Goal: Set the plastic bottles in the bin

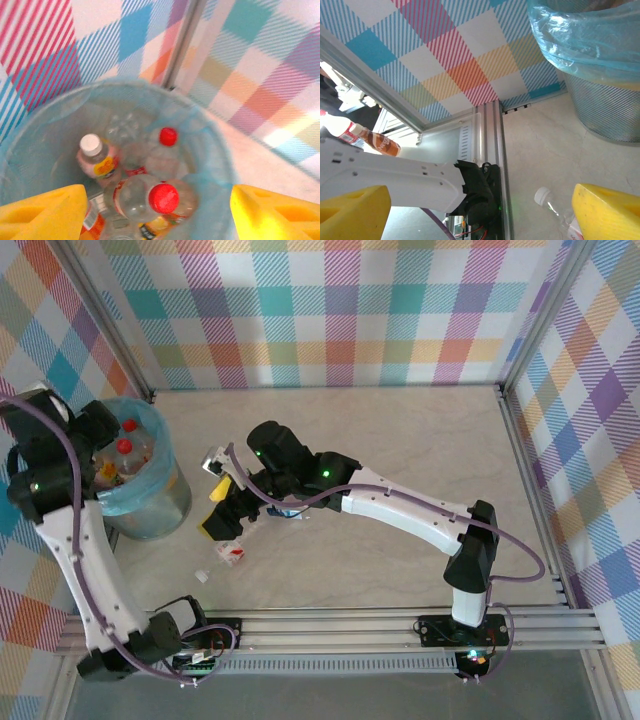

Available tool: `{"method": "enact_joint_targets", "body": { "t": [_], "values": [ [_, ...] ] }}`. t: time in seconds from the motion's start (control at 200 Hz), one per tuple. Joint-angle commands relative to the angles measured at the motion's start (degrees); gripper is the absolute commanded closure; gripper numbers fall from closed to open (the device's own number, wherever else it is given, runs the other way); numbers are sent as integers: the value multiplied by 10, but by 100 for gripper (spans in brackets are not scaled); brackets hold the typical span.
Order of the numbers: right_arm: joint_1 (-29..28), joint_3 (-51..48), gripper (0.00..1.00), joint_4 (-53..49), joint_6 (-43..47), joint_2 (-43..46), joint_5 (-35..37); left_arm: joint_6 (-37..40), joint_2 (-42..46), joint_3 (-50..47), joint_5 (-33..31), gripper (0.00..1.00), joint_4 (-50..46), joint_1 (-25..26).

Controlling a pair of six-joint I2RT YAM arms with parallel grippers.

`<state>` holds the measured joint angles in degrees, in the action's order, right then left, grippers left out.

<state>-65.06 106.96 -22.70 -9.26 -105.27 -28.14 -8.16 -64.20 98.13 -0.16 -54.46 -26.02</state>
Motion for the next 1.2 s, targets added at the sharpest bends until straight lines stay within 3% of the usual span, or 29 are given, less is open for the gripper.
{"method": "enact_joint_targets", "body": {
  "t": [0.0,0.265,0.385,0.52,0.645,0.92,1.195],
  "values": [
    [2,12,6,-23,36,25,34,-16,29,16,99,25,-36,-3],
    [27,-63,2,-70,161,70,140,-54,97,-36,292,27,4,57],
    [63,-126,1,-58,202,93,163,-74,124,-69,342,27,32,86],
    [101,-174,0,-50,259,92,147,-78,136,-96,352,27,38,130],
    [123,-206,0,-35,329,76,132,-78,132,-123,329,28,50,191],
    [178,-220,0,-9,399,6,103,-52,66,-171,168,27,58,388],
    [181,-209,0,-17,458,-76,118,-61,35,-219,67,26,55,402]
  ]
}}
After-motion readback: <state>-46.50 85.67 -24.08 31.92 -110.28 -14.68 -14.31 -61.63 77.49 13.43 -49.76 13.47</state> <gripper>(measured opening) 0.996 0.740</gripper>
